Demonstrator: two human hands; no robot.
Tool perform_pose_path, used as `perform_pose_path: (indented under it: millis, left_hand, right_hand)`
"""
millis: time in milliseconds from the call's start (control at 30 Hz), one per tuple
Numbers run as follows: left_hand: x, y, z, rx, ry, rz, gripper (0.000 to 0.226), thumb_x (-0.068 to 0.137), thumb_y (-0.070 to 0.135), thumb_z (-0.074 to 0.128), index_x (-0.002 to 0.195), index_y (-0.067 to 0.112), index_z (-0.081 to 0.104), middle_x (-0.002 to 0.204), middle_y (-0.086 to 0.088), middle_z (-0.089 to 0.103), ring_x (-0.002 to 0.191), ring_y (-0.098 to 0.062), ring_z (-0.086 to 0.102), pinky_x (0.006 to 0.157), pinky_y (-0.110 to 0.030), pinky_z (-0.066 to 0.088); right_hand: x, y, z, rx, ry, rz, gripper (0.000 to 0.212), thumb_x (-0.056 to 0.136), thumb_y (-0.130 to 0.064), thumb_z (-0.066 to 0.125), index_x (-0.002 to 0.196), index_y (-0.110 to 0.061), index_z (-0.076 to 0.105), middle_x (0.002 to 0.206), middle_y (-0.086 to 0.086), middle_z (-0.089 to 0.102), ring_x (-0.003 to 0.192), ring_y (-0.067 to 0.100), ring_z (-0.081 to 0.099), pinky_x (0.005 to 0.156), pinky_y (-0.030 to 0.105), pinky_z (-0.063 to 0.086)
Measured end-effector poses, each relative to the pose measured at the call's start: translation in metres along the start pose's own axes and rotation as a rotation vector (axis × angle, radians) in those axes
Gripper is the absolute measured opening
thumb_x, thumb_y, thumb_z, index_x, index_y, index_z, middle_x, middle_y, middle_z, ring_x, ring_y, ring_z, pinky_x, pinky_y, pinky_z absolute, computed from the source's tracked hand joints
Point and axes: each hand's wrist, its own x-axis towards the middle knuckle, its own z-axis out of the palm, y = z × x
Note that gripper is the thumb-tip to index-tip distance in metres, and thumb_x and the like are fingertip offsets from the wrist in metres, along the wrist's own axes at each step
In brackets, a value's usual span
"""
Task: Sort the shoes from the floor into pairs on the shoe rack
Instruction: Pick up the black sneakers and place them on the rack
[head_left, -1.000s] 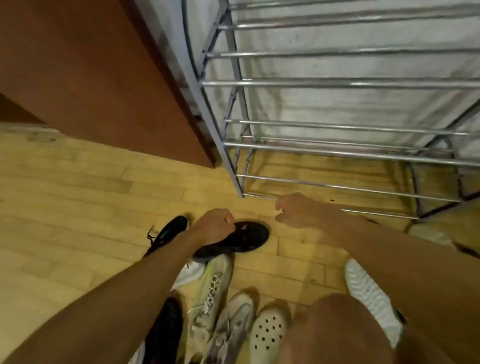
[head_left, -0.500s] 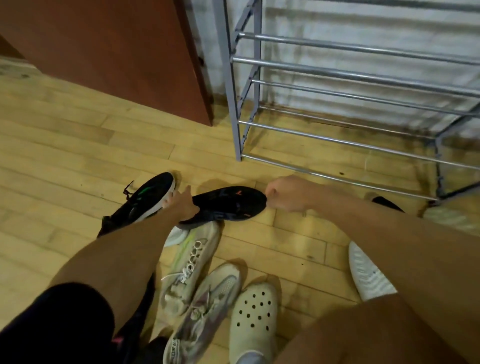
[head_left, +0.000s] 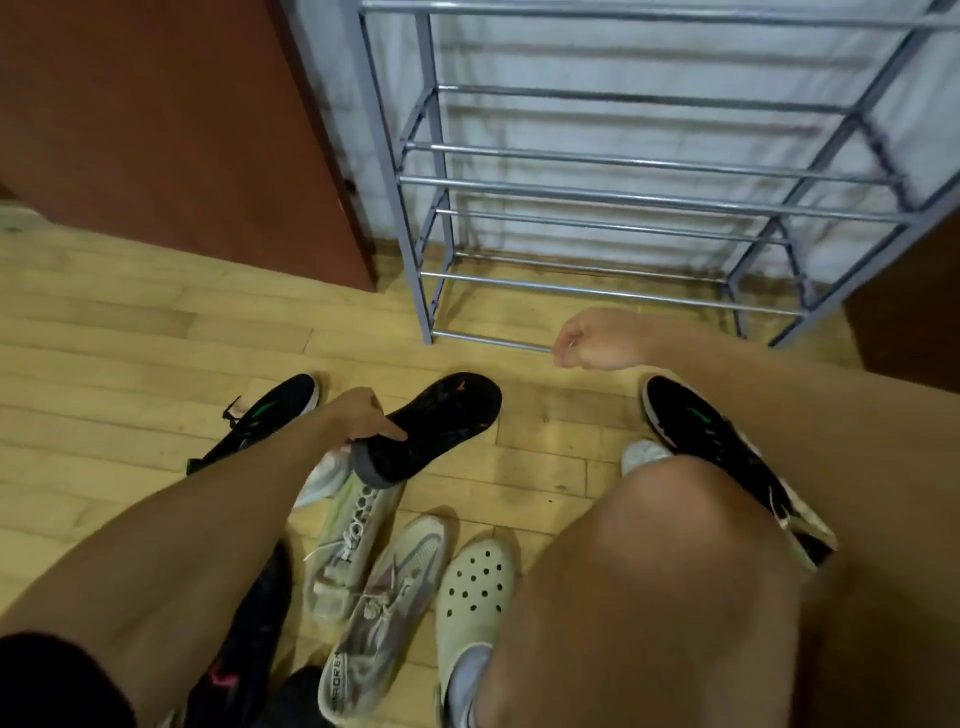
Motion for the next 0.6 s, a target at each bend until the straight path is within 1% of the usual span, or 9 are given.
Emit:
perform_pose_path:
  millis: [133, 167, 233, 267, 333, 400, 467, 500, 600]
  left_hand:
    - [-0.056, 0.051, -0.012, -0.253, 0.062, 0.130, 0.033, 0.070, 0.030, 0.082, 0.079, 0.007, 0.060, 0.077, -0.004, 0.059, 0.069, -0.018, 0.052, 0.052, -0.027, 0.038]
    - [-0.072, 0.068, -0.013, -0.305, 0.071, 0.167, 0.035, 0.069, 0.029, 0.083, 0.084, 0.005, 0.063, 0.082, -0.003, 0.063, 0.074, -0.017, 0.056, 0.054, -0.028, 0.043]
    - [-0.103, 0.106, -0.015, -0.393, 0.069, 0.254, 0.040, 0.069, 0.028, 0.083, 0.095, 0.004, 0.064, 0.096, -0.005, 0.068, 0.082, -0.016, 0.061, 0.059, -0.030, 0.050]
    - [-0.119, 0.124, -0.015, -0.436, 0.062, 0.309, 0.040, 0.070, 0.026, 0.083, 0.096, 0.005, 0.062, 0.100, -0.008, 0.069, 0.082, -0.016, 0.063, 0.057, -0.029, 0.052]
    - [-0.153, 0.162, -0.015, -0.509, 0.030, 0.415, 0.041, 0.073, 0.023, 0.081, 0.102, 0.004, 0.060, 0.106, -0.012, 0.069, 0.080, -0.017, 0.065, 0.050, -0.025, 0.052]
    - [-0.185, 0.195, -0.010, -0.523, -0.017, 0.499, 0.049, 0.074, 0.026, 0.079, 0.112, 0.000, 0.062, 0.109, -0.012, 0.070, 0.087, -0.021, 0.066, 0.059, -0.027, 0.054]
    - [-0.214, 0.222, 0.000, -0.464, -0.067, 0.579, 0.048, 0.075, 0.032, 0.077, 0.112, 0.003, 0.066, 0.109, -0.010, 0.071, 0.097, -0.024, 0.066, 0.078, -0.034, 0.053]
    - [-0.225, 0.233, 0.007, -0.434, -0.083, 0.617, 0.047, 0.076, 0.034, 0.076, 0.111, 0.004, 0.068, 0.108, -0.009, 0.072, 0.099, -0.024, 0.065, 0.083, -0.035, 0.052]
    - [-0.253, 0.255, 0.036, -0.297, -0.140, 0.687, 0.041, 0.082, 0.040, 0.068, 0.110, 0.010, 0.068, 0.108, -0.006, 0.070, 0.092, -0.022, 0.060, 0.072, -0.027, 0.049]
  right_hand:
    - [-0.056, 0.004, -0.014, -0.009, 0.082, 0.030, 0.025, 0.091, -0.027, 0.058, 0.109, -0.013, 0.068, 0.117, 0.003, 0.064, 0.109, 0.019, 0.056, 0.094, 0.030, 0.044]
    - [-0.071, 0.005, -0.017, -0.009, 0.099, 0.032, 0.026, 0.092, -0.027, 0.056, 0.108, -0.012, 0.068, 0.111, 0.002, 0.064, 0.107, 0.019, 0.056, 0.092, 0.026, 0.045]
    - [-0.099, 0.005, -0.023, 0.008, 0.138, 0.036, 0.023, 0.095, -0.027, 0.051, 0.102, -0.012, 0.067, 0.095, 0.000, 0.060, 0.094, 0.019, 0.054, 0.074, 0.015, 0.043]
    - [-0.113, 0.006, -0.026, 0.069, 0.163, 0.055, 0.023, 0.096, -0.032, 0.049, 0.100, -0.015, 0.064, 0.093, 0.000, 0.060, 0.090, 0.020, 0.054, 0.070, 0.017, 0.044]
    - [-0.141, 0.010, -0.031, 0.319, 0.197, 0.109, 0.040, 0.095, -0.050, 0.045, 0.118, -0.019, 0.056, 0.104, 0.002, 0.063, 0.091, 0.020, 0.061, 0.077, 0.027, 0.049]
    - [-0.166, 0.015, -0.037, 0.634, 0.244, 0.077, 0.055, 0.091, -0.058, 0.044, 0.129, -0.018, 0.052, 0.112, 0.006, 0.066, 0.092, 0.020, 0.065, 0.082, 0.032, 0.054]
    - [-0.192, 0.019, -0.040, 0.915, 0.363, -0.010, 0.049, 0.091, -0.053, 0.051, 0.121, -0.016, 0.060, 0.112, 0.011, 0.069, 0.092, 0.024, 0.068, 0.084, 0.036, 0.056]
    - [-0.205, 0.022, -0.040, 1.017, 0.436, -0.036, 0.040, 0.090, -0.047, 0.057, 0.113, -0.015, 0.064, 0.109, 0.012, 0.070, 0.091, 0.026, 0.068, 0.083, 0.036, 0.057]
    - [-0.246, 0.039, -0.033, 1.118, 0.620, -0.070, 0.013, 0.089, -0.022, 0.065, 0.098, -0.014, 0.068, 0.093, 0.007, 0.073, 0.077, 0.023, 0.067, 0.063, 0.028, 0.057]
